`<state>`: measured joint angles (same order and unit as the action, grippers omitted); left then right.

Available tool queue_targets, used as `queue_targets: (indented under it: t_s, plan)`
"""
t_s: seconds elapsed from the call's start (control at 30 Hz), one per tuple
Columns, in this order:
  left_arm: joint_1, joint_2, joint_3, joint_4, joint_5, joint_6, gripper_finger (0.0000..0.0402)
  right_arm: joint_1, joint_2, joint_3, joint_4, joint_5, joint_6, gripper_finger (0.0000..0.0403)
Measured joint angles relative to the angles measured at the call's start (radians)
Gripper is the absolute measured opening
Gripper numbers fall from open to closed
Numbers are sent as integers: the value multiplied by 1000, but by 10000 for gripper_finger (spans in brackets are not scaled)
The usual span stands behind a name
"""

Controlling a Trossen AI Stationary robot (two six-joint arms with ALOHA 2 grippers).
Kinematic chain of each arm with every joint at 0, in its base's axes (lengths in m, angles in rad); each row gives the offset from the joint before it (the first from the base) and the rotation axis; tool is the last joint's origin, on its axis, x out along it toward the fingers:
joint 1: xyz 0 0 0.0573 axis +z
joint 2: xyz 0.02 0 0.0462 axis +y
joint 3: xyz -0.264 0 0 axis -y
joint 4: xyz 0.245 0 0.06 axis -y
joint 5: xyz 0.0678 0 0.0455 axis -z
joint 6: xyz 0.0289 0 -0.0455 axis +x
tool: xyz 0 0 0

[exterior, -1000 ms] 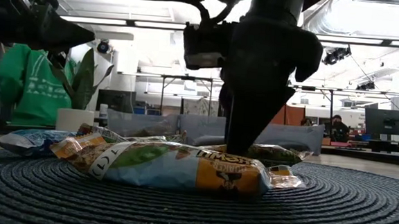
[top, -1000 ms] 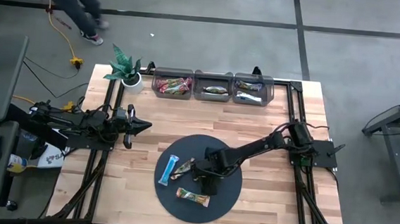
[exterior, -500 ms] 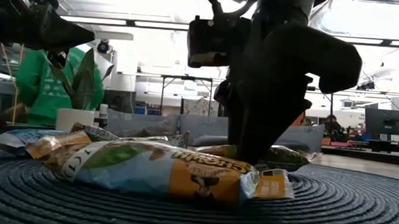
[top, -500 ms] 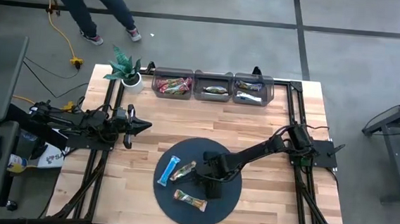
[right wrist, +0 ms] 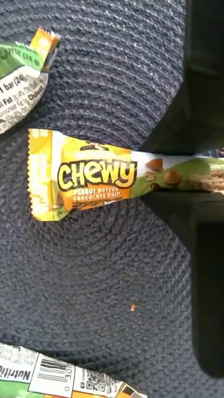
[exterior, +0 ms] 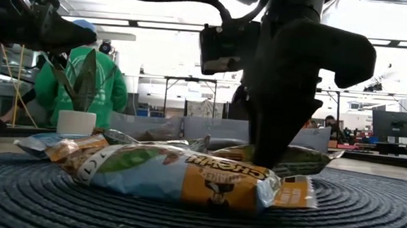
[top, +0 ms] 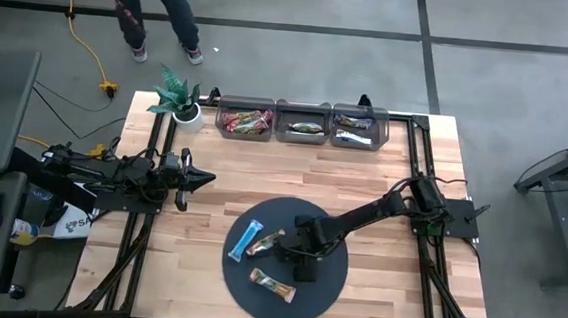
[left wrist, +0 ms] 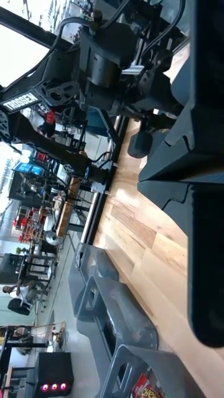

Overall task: Pick and place Granola Bars by type
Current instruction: Put the yellow granola bar into the middle black bin

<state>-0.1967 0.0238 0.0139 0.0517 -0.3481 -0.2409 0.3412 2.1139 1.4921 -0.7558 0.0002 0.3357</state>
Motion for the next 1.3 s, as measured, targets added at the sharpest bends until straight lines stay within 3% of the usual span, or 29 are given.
queue_targets:
  t_s: [0.37, 1.3]
  plan:
    - [0, 0, 0, 0, 0, 0, 1, -14, -1, 0, -96, -39, 120, 63]
    - [0, 0, 0, 0, 0, 0, 1, -16, -37, -6, -103, -42, 237, 57]
